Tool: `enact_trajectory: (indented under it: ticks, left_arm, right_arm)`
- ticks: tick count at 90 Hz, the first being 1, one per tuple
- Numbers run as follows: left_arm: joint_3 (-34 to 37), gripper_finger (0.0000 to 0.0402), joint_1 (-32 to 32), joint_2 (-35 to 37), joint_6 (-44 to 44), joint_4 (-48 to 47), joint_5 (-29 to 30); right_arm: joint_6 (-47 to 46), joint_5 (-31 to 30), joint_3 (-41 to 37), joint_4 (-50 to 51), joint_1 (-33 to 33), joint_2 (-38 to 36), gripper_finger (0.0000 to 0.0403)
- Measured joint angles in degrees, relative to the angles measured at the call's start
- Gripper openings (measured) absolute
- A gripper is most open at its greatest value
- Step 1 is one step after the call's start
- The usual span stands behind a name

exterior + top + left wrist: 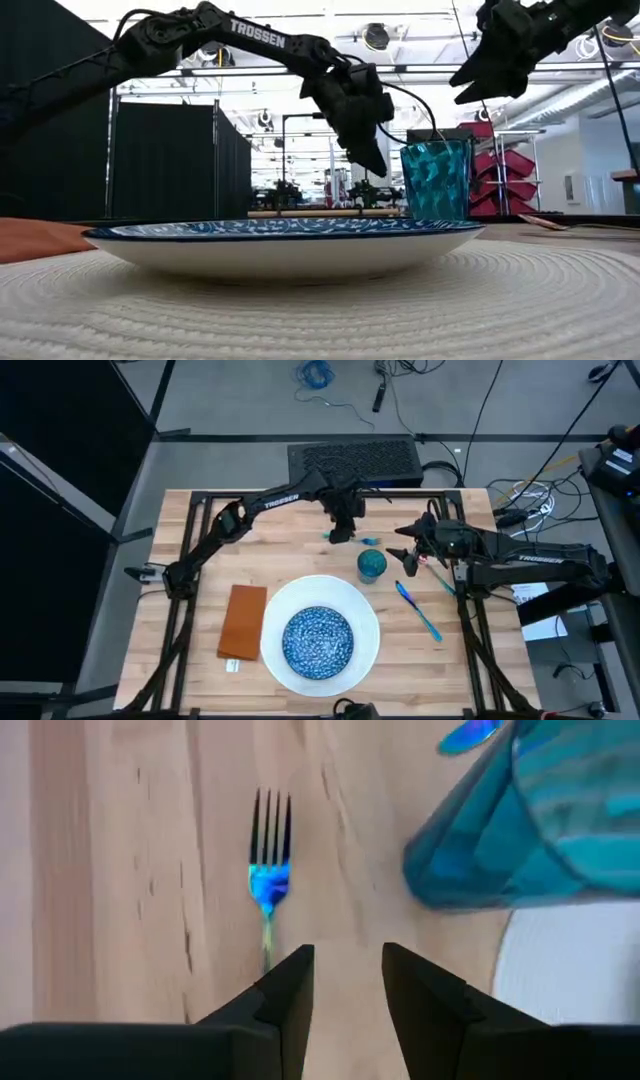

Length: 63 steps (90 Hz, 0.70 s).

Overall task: Set table place
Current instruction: Stack the blue fork on top of the brown table napkin

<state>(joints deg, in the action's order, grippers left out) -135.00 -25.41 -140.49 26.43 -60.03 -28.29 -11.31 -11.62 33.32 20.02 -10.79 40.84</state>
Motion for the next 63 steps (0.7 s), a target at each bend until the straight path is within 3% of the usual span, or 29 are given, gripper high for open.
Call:
enact_trajectory:
  ticks: [30, 63]
  left_arm:
    - [0.0, 0.0107, 3.01, -0.23, -0.61, 4.98, 8.01]
    - [0.25, 0.0107, 5.18, -3.0, -0.65, 5.14, 6.23]
  right_arm:
    - [0.04, -0.07, 0.0, 0.36, -0.01, 0.0, 0.0313]
    - [-0.32, -0.13, 0.0, -0.56, 0.0, 0.02, 0.0313]
